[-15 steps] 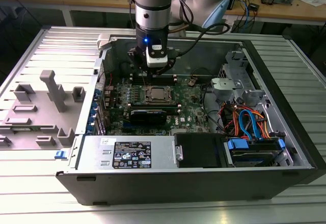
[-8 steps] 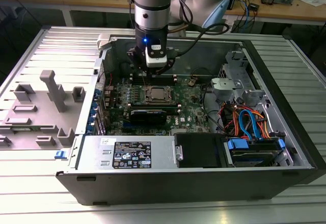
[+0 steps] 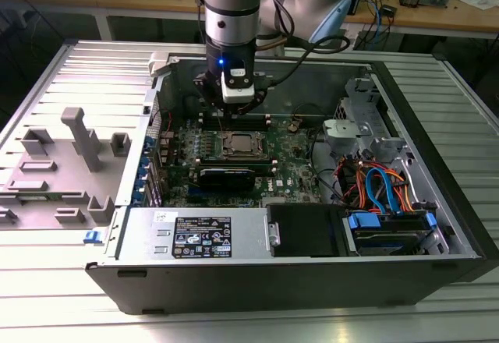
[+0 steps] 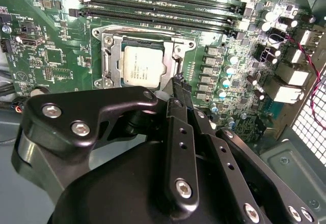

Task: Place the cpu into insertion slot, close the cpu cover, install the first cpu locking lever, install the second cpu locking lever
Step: 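Install the first cpu locking lever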

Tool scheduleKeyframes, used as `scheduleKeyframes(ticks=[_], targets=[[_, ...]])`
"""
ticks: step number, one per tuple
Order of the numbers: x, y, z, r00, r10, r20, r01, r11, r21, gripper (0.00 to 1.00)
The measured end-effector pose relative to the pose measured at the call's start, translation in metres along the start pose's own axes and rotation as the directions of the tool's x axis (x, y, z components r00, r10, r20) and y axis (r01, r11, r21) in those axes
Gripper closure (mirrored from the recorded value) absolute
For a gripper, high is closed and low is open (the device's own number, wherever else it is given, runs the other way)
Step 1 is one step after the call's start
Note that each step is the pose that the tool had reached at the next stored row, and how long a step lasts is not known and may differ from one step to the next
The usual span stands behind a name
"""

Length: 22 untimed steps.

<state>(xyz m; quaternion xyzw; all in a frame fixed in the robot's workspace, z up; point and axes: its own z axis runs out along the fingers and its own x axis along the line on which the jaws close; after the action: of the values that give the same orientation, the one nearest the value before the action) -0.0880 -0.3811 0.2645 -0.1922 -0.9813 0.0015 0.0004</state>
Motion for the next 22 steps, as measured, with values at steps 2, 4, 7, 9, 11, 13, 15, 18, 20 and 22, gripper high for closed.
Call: scheduleKeyframes(ticks=[2,4,7,9,11,13,15,18,20,22], targets=[[0.0003,-0.0002,0.0000,1.0000,0.000,-0.0001,0.000,1.0000,0.0000,0.89],[0.0009,-0.0005,0.0000,1.0000,0.000,-0.0001,0.000,1.0000,-0.0001,0.89],[0.0015,-0.0008,0.0000,1.0000,0.000,-0.0001,0.000,1.0000,-0.0001,0.89],[0.0018,-0.0009,0.0000,1.0000,0.000,-0.0001,0.000,1.0000,-0.0002,0.89],[0.0022,-0.0012,0.0000,1.0000,0.000,-0.0001,0.000,1.0000,-0.0002,0.89],[0.0025,-0.0013,0.0000,1.0000,0.000,-0.0002,0.000,1.0000,-0.0003,0.89],[0.0036,-0.0017,0.0000,1.0000,-0.001,-0.0002,0.001,1.0000,-0.0003,0.89],[0.0067,-0.0030,0.0001,0.9994,-0.034,-0.0003,0.034,0.9994,-0.0006,0.89],[0.0085,-0.0038,0.0006,0.9987,-0.052,-0.0019,0.052,0.9986,-0.0055,0.89],[0.0164,-0.0070,0.0010,0.9985,-0.055,-0.0044,0.055,0.9984,-0.0126,0.89]])
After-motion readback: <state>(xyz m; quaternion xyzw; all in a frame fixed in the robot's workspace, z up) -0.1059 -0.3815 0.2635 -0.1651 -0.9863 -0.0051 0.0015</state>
